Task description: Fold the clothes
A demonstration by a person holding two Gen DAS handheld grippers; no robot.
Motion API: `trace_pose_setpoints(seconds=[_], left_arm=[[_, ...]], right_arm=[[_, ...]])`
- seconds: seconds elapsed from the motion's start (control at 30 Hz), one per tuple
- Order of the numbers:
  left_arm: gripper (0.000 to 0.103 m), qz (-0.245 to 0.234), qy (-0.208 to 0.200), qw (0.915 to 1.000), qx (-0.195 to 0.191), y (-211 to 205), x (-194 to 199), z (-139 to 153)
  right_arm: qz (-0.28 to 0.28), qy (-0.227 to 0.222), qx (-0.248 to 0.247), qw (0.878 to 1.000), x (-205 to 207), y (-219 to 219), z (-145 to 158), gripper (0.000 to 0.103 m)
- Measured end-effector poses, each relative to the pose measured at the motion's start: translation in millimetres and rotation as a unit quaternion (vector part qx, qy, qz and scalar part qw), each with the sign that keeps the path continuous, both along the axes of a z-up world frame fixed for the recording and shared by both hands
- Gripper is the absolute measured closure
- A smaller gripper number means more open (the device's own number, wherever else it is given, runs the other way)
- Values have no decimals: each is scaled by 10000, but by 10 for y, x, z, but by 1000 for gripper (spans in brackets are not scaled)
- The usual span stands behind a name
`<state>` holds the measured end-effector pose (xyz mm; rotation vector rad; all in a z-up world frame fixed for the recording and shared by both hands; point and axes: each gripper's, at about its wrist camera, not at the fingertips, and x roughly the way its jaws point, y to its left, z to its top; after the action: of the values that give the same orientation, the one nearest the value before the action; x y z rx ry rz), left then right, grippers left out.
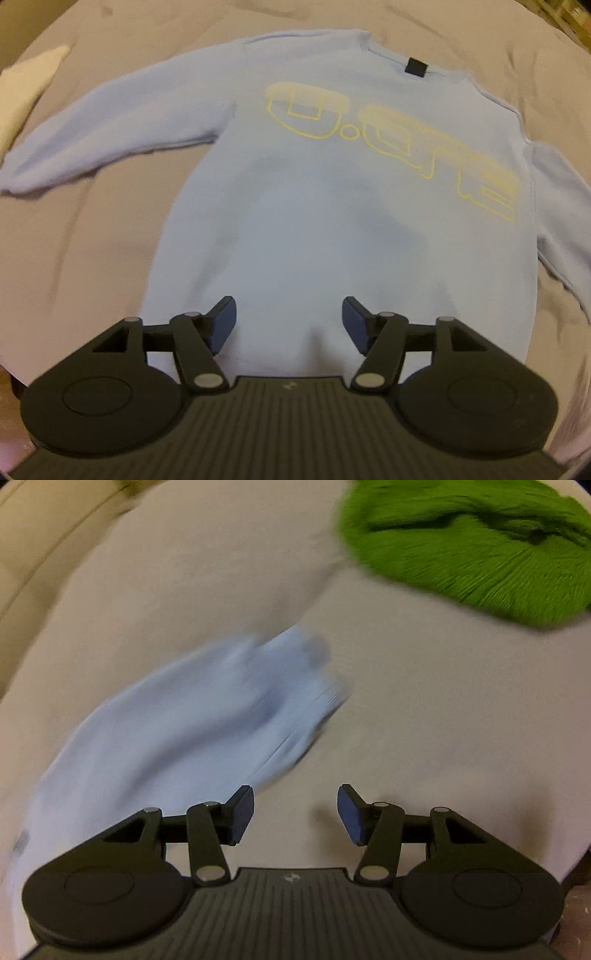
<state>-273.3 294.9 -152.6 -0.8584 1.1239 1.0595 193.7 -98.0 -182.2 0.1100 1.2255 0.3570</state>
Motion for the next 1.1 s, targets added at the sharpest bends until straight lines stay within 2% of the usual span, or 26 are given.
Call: trace_pose_setpoints(seconds=[0.1, 0.17, 0.3, 0.37, 0.47, 0.63, 0.83, 1.1], left_arm=[[35, -381, 208, 9988, 227, -56, -95, 171], [34, -660, 378, 9965, 337, -95, -176, 296], [28, -998, 331, 9933, 482, -201, -413, 577], [22, -1114, 363, 9914, 585, -266, -513, 716], [20, -1197, 387, 9894, 719, -362, -632, 913], [19, -1214, 245, 9877, 958, -529, -739, 1234], [13, -1294, 144, 9837, 1244, -812, -811, 1508], [13, -1335, 148, 9816, 1355, -1396, -775, 1646]], right_arm=[[840, 49, -56, 9964, -727, 226, 240, 38], [1257, 127, -117, 9919, -1314, 466, 350, 36], [1684, 288, -126, 9852, -2213, 876, 557, 29], [1883, 163, -177, 9818, -2554, 1009, 733, 24], [2158, -80, -269, 9760, -3018, 1207, 998, 14], [2476, -422, -209, 9677, -3444, 1331, 1350, 13], [2589, -604, -347, 9634, -3671, 1328, 1453, 13], [2506, -795, -455, 9638, -3739, 779, 1620, 13]])
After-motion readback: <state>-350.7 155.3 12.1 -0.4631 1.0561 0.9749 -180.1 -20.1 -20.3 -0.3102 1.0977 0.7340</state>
